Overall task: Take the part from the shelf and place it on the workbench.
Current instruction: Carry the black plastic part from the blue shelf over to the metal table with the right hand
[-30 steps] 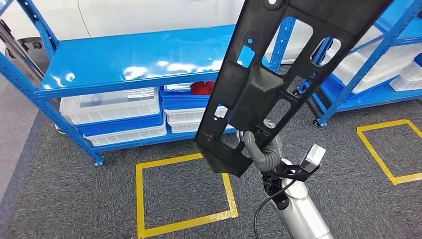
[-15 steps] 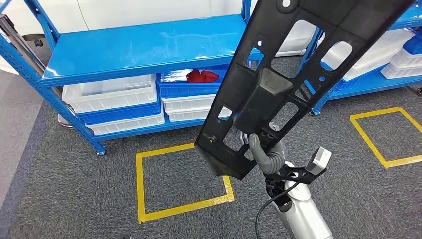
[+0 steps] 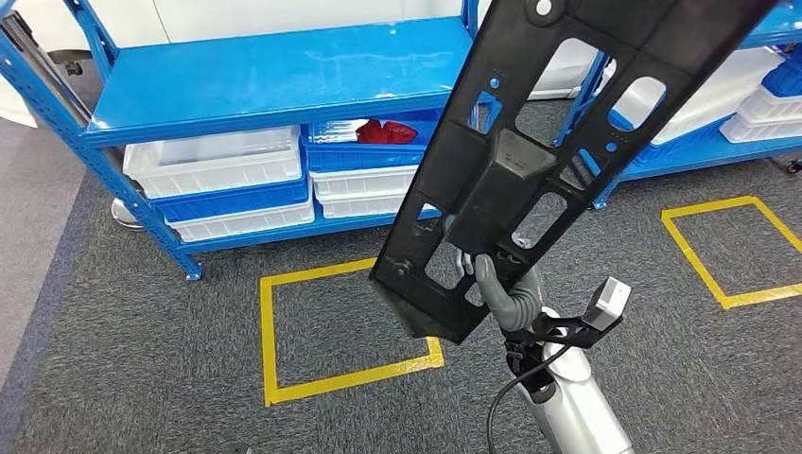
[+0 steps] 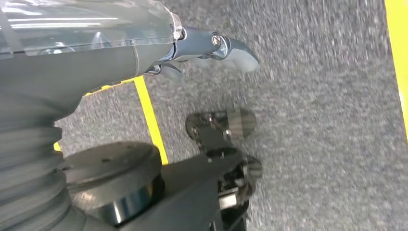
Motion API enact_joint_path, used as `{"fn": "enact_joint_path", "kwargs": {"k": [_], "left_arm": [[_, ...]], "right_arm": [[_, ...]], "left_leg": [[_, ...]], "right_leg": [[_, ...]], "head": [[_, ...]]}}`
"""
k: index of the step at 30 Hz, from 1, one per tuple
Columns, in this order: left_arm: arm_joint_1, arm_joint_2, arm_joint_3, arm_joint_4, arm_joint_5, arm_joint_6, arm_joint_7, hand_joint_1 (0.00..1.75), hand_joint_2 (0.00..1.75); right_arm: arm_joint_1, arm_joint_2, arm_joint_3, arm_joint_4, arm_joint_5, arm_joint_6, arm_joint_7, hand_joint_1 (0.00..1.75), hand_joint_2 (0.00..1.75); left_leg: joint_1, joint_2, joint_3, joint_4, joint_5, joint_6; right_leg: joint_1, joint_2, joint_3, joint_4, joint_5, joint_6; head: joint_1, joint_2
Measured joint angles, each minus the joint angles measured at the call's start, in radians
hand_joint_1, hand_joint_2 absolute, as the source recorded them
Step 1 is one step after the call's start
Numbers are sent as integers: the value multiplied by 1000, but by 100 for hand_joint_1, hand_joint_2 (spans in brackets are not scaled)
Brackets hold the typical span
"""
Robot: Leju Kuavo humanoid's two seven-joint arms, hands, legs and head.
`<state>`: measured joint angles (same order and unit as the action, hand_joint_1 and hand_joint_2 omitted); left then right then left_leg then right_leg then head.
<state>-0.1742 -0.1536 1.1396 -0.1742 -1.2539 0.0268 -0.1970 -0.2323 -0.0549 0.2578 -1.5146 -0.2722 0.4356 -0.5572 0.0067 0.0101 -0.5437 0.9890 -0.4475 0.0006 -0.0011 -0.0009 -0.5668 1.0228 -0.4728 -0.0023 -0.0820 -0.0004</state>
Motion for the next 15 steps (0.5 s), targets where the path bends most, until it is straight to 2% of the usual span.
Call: {"fn": "enact_joint_path", "kwargs": {"k": [2,4,5,6,7,8,9,10,11,12,14,15], "left_arm": [[0,-1,-3,0,0,0,0,0,175],[1,-1,-4,0,0,0,0,0,175],[2,-1,-5,0,0,0,0,0,175],[2,-1,-5,0,0,0,-1,0,175],[2,-1,-5,0,0,0,-1,0,175],[3,-1,-6,0,0,0,-1,0,175],[2,-1,-6,0,0,0,-1,0,175],[3,-1,-6,0,0,0,-1,0,175],[3,-1,-7,0,0,0,-1,0,175],[3,0,-7,0,0,0,-1,0,175],[2,0,-7,0,0,0,-1,0,175],[1,0,-7,0,0,0,-1,0,175]], "right_arm": [[0,0,-7,1,-12,6,11,175,175],[2,0,-12,4,-17,10,18,175,175],[3,-1,-14,6,-18,11,22,175,175],[4,-1,-14,8,-19,12,24,175,175],[4,-1,-16,10,-19,13,26,175,175],[4,-1,-18,10,-19,14,27,175,175],[3,-1,-19,11,-20,14,27,175,175],[1,-1,-20,10,-21,14,27,175,175],[1,-1,-20,10,-22,15,27,175,175],[2,-1,-21,10,-23,16,27,175,175],[5,-2,-23,9,-27,16,27,175,175],[5,-3,-24,8,-29,17,27,175,175]], "left_leg": [[4,9,-4,-9,9,13],[3,19,-12,-8,14,17],[3,25,-16,-6,15,17],[3,31,-20,-3,15,16],[4,37,-22,1,15,15],[4,44,-25,7,13,12],[3,50,-27,12,11,8],[1,56,-29,18,9,2],[-1,63,-31,23,9,-4],[-4,70,-33,24,9,-9],[-3,86,-34,25,9,-21],[-1,81,-38,33,0,-26]], "right_leg": [[-3,2,-37,78,-51,9],[-7,2,-97,209,-112,17],[-10,1,-117,254,-123,20],[-13,0,-121,265,-116,23],[-17,-4,-105,235,-91,25],[-20,-16,-71,172,-55,27],[-19,-38,-37,105,-30,27],[-17,-55,-12,51,-12,23],[-14,-66,0,19,-5,18],[-10,-67,-1,12,-8,11],[-9,-45,-10,10,1,-5],[-10,-35,-13,8,6,-12]], "head": [[0,0],[0,0],[0,0],[0,0],[0,0],[0,0],[0,0],[0,0],[0,0],[0,0],[0,0],[0,0]]}}
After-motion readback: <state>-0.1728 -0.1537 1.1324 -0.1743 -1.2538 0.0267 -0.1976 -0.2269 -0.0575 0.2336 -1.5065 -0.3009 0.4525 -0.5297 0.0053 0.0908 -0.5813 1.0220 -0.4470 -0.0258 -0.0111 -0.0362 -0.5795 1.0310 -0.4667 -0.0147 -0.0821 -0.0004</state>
